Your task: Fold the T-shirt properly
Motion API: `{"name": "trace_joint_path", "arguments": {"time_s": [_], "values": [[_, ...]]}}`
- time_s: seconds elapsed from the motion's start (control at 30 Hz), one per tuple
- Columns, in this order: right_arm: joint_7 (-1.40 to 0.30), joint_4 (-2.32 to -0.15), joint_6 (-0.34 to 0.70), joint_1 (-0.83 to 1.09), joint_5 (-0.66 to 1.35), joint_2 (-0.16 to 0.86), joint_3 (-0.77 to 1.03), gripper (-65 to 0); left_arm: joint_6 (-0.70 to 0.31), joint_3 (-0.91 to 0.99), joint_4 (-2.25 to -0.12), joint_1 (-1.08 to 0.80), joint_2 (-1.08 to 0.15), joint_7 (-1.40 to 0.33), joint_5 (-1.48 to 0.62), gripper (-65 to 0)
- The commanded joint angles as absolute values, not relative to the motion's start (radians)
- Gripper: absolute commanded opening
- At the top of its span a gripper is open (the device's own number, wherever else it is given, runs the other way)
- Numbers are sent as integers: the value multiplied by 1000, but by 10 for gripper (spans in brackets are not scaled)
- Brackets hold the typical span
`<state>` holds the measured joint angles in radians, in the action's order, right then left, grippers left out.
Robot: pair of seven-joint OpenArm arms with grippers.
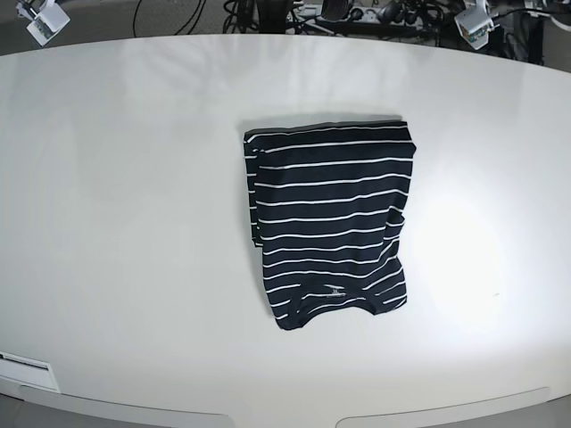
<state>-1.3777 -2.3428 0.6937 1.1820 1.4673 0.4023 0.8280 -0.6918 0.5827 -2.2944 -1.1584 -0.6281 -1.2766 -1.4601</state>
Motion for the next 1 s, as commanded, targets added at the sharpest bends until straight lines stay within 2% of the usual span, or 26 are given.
{"name": "trace_joint_path", "arguments": {"time_s": [0.0, 0.2, 0.37, 0.6, 0.8, 0.97], "values": [[-1374, -2333, 698, 1208, 1484, 407, 836, -650, -698, 589, -2294, -1191, -612, -1272, -1468, -650], [-1347, -2161, 698, 1221, 1474, 406, 766, -650, -698, 551, -2180, -1243, -500, -1270, -1352, -650], [-1139, -1945, 698, 1204, 1244, 439, 573, -650, -698, 419, -1983, -1213, -488, -1093, -1186, -650], [-840, -1672, 698, 1012, 855, 455, 278, -650, -698, 185, -1640, -992, -482, -850, -899, -650], [-610, -1431, 698, 820, 631, 449, 79, -650, -694, 64, -1315, -778, -418, -648, -669, -650], [-517, -1245, 528, 657, 471, 420, -72, -650, -669, 27, -1049, -618, -336, -366, -493, -650]]}}
